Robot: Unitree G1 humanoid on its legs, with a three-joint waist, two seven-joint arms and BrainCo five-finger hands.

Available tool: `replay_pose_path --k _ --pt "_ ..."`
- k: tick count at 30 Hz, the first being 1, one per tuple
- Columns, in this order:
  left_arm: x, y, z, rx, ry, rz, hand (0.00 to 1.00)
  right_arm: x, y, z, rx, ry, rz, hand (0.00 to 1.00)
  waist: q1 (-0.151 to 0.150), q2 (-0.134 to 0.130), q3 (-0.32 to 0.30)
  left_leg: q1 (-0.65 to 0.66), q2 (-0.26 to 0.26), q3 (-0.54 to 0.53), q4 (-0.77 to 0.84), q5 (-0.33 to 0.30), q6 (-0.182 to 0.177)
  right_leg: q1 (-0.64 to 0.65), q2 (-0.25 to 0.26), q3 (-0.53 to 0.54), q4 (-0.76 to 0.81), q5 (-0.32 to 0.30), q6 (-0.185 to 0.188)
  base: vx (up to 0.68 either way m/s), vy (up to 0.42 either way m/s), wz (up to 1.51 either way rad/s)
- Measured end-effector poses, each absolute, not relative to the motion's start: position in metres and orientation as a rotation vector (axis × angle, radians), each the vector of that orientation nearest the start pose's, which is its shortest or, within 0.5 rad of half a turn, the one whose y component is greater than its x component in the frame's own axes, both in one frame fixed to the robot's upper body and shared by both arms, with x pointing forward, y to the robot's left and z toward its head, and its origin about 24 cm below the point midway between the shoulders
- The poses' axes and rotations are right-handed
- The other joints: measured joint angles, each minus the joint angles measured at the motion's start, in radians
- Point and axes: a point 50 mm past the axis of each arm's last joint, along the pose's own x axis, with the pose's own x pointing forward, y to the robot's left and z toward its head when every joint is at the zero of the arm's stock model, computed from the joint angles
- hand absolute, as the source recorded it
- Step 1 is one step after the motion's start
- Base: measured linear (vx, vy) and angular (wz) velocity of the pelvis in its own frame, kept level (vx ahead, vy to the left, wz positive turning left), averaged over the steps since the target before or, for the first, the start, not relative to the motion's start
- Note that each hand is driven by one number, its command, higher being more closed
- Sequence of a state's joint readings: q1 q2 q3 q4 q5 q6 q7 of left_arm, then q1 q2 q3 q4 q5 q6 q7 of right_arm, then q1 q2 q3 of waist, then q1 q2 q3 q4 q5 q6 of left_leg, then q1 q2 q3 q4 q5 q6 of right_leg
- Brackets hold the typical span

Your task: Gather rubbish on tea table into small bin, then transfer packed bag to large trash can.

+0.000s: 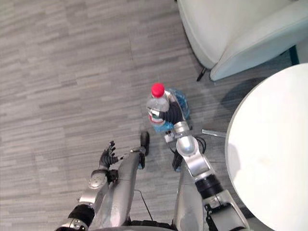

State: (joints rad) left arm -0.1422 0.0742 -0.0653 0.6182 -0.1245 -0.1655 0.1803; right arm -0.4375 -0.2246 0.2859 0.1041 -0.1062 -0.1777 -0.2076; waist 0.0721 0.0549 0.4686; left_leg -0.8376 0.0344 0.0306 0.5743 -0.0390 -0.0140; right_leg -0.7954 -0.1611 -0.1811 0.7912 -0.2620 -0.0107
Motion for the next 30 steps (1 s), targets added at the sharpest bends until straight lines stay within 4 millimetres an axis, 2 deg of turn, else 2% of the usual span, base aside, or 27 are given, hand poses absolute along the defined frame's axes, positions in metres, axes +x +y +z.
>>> replay_pose_path --k 1,3,4,6,8,10,20,21,30 --pt "0.263 0.159 -0.038 -0.007 0.282 0.147 0.0 0.315 -0.099 0.161 -0.326 -0.576 0.145 1.0 0.0 0.001 0.019 -0.055 0.001 -0.005 0.041 -0.001 0.004 -0.05 -0.001 0.004 0.042 -0.007 -0.001 -0.06 -0.04 0.02" --pt "0.272 0.158 -0.028 -0.026 0.24 0.154 0.0 0.32 -0.1 0.176 -0.339 -0.625 0.132 1.0 0.001 0.0 0.042 -0.105 0.001 -0.007 0.078 -0.008 0.003 -0.098 -0.005 0.005 0.079 -0.017 -0.004 -0.09 -0.052 0.08" --pt "0.279 0.157 -0.018 -0.034 0.196 0.158 0.0 0.325 -0.102 0.189 -0.343 -0.659 0.111 1.0 0.006 -0.001 0.048 -0.167 -0.001 -0.014 0.113 -0.019 0.001 -0.161 -0.012 0.005 0.118 -0.026 -0.009 -0.09 -0.053 0.11" --pt "0.286 0.157 -0.008 -0.044 0.153 0.168 0.0 0.333 -0.108 0.198 -0.338 -0.666 0.079 1.0 0.016 -0.001 0.05 -0.232 0.0 -0.015 0.142 -0.02 0.002 -0.227 -0.015 0.006 0.153 -0.033 -0.011 -0.1 -0.062 0.08" --pt "0.29 0.159 -0.002 -0.062 0.13 0.183 0.0 0.34 -0.113 0.202 -0.358 -0.654 0.053 1.0 0.027 -0.002 0.052 -0.288 0.001 -0.02 0.17 -0.019 0.002 -0.282 -0.018 0.004 0.189 -0.04 -0.02 -0.07 -0.05 0.1" --pt "0.293 0.159 0.003 -0.083 0.11 0.189 0.0 0.344 -0.118 0.204 -0.377 -0.648 0.043 1.0 0.032 -0.002 0.054 -0.328 0.001 -0.027 0.184 -0.016 -0.003 -0.32 -0.02 0.0 0.208 -0.047 -0.011 -0.05 -0.038 0.11" --pt "0.295 0.159 0.013 -0.103 0.049 0.189 0.0 0.362 -0.13 0.204 -0.418 -0.585 0.0 1.0 0.045 -0.004 0.055 -0.392 0.001 -0.032 0.179 0.0 -0.02 -0.393 -0.021 -0.002 0.226 -0.048 -0.012 -0.01 -0.005 0.01" --pt "0.296 0.159 0.013 -0.104 0.044 0.189 0.0 0.363 -0.131 0.202 -0.421 -0.573 -0.003 0.0 0.045 -0.007 0.057 -0.392 0.002 -0.033 0.177 0.002 -0.018 -0.394 -0.021 -0.003 0.226 -0.048 -0.012 0.0 0.0 0.0" --pt "0.297 0.159 0.015 -0.107 0.035 0.188 0.0 0.367 -0.13 0.193 -0.463 -0.535 -0.009 0.0 0.042 -0.011 0.06 -0.398 0.002 -0.039 0.177 -0.001 -0.019 -0.396 -0.018 -0.006 0.224 -0.048 -0.012 0.0 0.001 0.0"
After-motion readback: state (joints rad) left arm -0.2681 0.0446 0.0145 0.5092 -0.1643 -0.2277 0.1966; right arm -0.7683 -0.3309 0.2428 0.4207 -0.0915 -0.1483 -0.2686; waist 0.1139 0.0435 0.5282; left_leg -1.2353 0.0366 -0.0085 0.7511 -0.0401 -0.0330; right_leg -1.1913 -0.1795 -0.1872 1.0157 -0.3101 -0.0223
